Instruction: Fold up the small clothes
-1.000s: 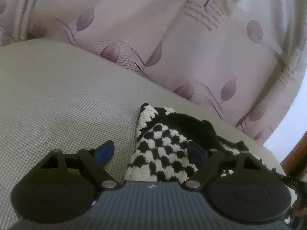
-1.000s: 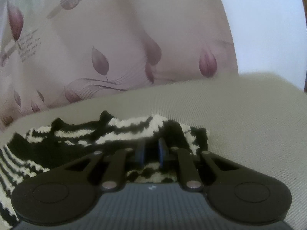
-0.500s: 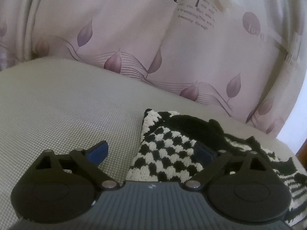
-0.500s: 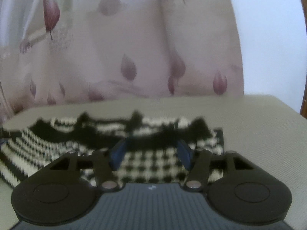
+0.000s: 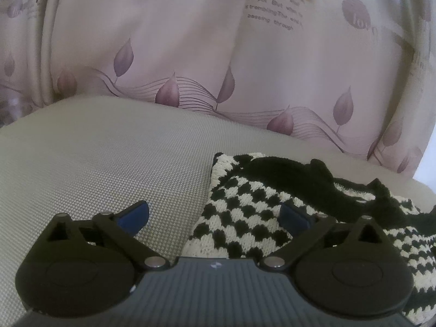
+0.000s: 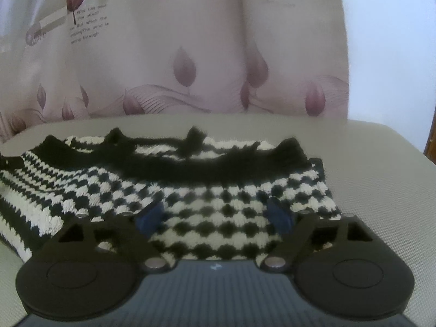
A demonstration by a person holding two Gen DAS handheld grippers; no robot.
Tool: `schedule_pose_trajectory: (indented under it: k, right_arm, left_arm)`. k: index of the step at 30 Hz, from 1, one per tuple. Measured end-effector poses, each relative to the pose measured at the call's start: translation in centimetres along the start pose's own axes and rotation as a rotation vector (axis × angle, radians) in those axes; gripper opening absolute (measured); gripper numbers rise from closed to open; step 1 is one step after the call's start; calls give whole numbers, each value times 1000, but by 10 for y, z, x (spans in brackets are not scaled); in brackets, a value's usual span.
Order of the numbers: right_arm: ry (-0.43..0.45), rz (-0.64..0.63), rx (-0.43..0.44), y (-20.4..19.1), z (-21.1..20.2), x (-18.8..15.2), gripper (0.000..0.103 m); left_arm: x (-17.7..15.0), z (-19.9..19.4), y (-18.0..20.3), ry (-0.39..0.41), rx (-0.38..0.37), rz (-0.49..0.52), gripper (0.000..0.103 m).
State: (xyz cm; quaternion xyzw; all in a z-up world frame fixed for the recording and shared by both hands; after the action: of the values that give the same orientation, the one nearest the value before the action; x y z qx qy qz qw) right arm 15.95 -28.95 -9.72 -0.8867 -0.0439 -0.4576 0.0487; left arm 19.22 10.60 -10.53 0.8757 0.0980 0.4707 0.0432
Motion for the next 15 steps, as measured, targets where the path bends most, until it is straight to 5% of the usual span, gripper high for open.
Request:
schedule_pose_trajectory:
  k: [10, 15]
  right_arm:
    - [-10, 3, 13, 1, 1, 0, 88]
    - [8, 38, 91, 9, -3, -2, 102]
  left_arm:
    - [0, 3, 7, -13, 29, 40, 103]
    - [-1, 4, 9, -20, 35, 48, 103]
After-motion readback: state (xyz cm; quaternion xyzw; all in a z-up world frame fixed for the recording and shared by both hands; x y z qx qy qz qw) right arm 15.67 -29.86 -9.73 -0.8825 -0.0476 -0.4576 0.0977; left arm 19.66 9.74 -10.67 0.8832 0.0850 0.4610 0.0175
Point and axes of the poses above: each gripper's, at about its wrist camera, not at the fingertips, and z roughly the way its jaws point, y to its right, x to its top, the point moved 1 cm from there along z, roughly the way its jaws point, and after that the axes turned 6 degrees about -y, right-handed, at the moved point
